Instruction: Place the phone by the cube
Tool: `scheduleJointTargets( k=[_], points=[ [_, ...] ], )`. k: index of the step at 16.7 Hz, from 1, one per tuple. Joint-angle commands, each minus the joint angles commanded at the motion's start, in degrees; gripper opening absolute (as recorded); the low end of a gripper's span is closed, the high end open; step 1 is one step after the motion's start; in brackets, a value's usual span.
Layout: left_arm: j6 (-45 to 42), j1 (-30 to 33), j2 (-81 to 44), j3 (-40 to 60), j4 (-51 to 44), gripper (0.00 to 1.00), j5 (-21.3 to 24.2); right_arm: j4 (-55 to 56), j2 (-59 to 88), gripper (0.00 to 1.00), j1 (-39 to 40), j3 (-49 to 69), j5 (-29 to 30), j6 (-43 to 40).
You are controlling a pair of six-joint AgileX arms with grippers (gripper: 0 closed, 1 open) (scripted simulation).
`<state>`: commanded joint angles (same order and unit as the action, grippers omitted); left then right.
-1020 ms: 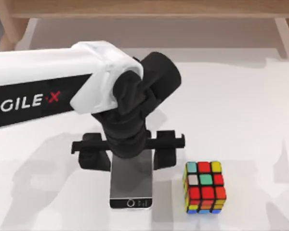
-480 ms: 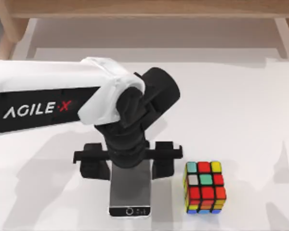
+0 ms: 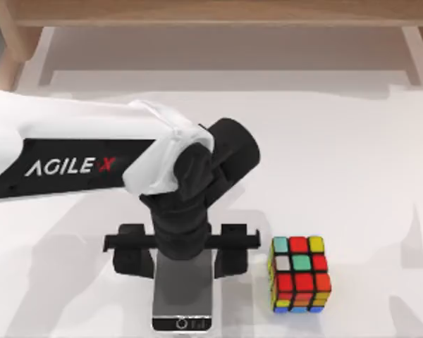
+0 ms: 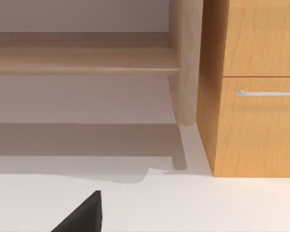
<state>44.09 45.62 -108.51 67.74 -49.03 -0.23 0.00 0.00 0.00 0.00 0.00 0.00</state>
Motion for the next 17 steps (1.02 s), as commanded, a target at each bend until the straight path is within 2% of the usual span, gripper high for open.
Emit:
scheduleJointTargets(
  k=[13, 17],
  points=[
    [0.0, 0.0, 0.0, 0.0, 0.0, 0.98, 0.0, 0.0, 0.0, 1.0, 0.0, 0.0, 0.0, 0.0],
    [0.0, 0.0, 0.0, 0.0, 0.0, 1.0, 0.0, 0.0, 0.0, 1.0, 0.0, 0.0, 0.0, 0.0]
  ],
)
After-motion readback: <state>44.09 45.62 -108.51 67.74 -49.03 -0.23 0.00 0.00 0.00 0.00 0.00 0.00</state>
